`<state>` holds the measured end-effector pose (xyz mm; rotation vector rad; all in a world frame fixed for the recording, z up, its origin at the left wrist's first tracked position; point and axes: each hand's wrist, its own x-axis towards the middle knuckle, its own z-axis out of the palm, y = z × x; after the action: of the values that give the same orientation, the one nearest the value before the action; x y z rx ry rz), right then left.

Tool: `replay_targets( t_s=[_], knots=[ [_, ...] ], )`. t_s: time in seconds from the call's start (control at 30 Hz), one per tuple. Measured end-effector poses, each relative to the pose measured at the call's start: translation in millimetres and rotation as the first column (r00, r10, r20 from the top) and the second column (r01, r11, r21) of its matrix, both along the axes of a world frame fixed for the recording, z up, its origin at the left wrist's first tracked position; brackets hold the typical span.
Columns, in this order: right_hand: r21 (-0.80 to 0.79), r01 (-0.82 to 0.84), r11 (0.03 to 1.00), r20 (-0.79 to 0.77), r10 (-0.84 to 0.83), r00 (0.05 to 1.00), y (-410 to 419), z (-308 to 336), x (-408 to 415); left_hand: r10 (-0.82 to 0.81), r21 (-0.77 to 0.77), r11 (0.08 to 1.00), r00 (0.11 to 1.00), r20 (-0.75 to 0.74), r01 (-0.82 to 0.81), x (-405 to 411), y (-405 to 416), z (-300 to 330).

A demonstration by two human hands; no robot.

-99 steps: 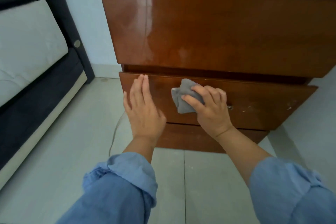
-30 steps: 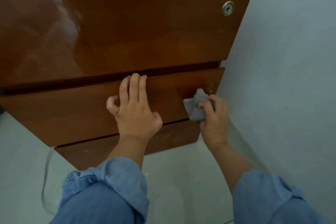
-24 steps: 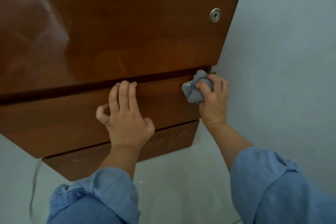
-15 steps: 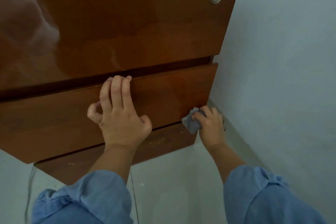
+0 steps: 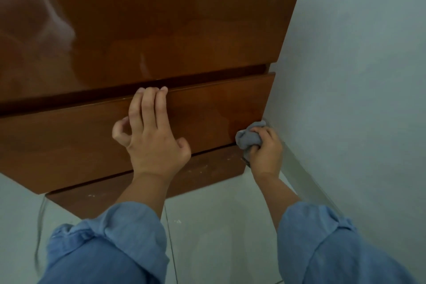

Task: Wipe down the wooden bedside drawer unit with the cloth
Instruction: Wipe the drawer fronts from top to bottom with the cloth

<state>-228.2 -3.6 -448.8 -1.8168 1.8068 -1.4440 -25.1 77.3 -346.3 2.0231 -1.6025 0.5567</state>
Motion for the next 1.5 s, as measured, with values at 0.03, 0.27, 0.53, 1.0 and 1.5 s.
replay_targets(
  t_s=[0.03,0.27,0.53,1.0,1.5],
  knots=[
    [0.065,0.014,0.998,0.059,-0.018,0.998,0,-6,6,-0.002,-0.008,1.0,1.0,0.003,0.002,0,-1,-1],
    [0.314,-0.38,0.87,-0.129,0.436,0.891,32,-43,44,-0.004,-0.011,1.0,1.0,-0.005,0.004,1,-3,-4],
    [0.326,-0.329,0.886,-0.182,0.4,0.898,50,-29,33,-0.078,-0.018,0.997,0.996,0.034,0.078,10,15,-19],
    [0.48,-0.275,0.833,-0.461,0.507,0.728,44,-29,70,0.032,0.504,0.864,0.999,-0.035,-0.01,46,57,-128],
    [0.437,-0.183,0.881,-0.55,0.423,0.72,39,-15,87,0.029,0.402,0.915,0.995,-0.095,0.012,61,38,-105]
  ],
)
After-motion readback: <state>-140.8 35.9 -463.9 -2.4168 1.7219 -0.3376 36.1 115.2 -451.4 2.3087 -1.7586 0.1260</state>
